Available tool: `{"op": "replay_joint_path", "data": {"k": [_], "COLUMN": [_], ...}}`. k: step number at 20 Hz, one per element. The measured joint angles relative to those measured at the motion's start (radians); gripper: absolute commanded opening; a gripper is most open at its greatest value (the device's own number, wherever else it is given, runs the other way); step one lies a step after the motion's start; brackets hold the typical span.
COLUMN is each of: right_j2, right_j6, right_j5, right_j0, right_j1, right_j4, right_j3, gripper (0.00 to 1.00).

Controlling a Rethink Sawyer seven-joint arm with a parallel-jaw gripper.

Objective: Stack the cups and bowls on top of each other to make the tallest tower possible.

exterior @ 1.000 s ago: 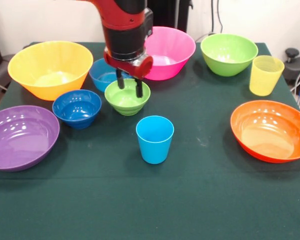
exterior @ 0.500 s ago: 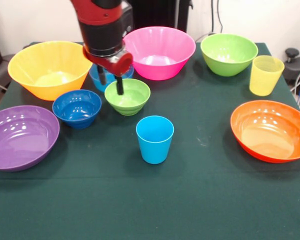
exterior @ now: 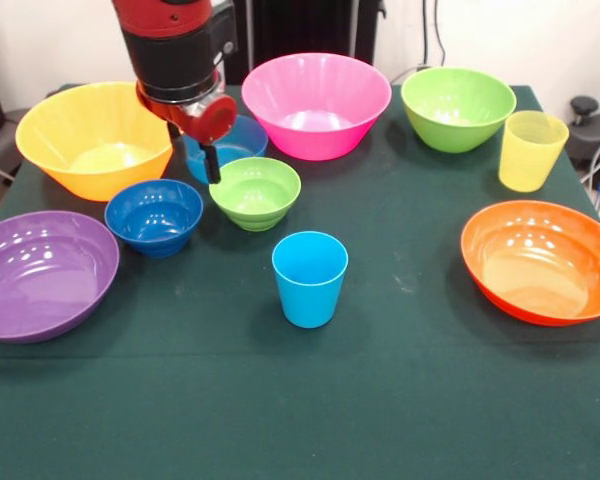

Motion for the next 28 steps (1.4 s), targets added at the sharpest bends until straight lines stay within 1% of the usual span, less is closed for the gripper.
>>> {"op": "replay_joint_path", "data": {"k": [6, 9, 13, 23, 28], "right_j2": [0.003, 0.006, 0.008, 0.026, 0.035], "right_j6": [0.0, 0.0, 0.0, 0.0, 0.0], "right_j5": [0.0, -0.001, -0.01, -0.012, -0.009], "right_j0": [-0.003, -0.01, -0.021, -0.047, -0.052], "right_j1": [0.012, 0.026, 0.064, 0.176, 0.183], "right_j4": [-0.026, -0.051, -0.09, -0.146, -0.152], "right_j3": [-0.011, -0.017, -0.04, -0.136, -0.154], "gripper": [1.0, 1.0, 1.0, 1.0, 1.0]}}
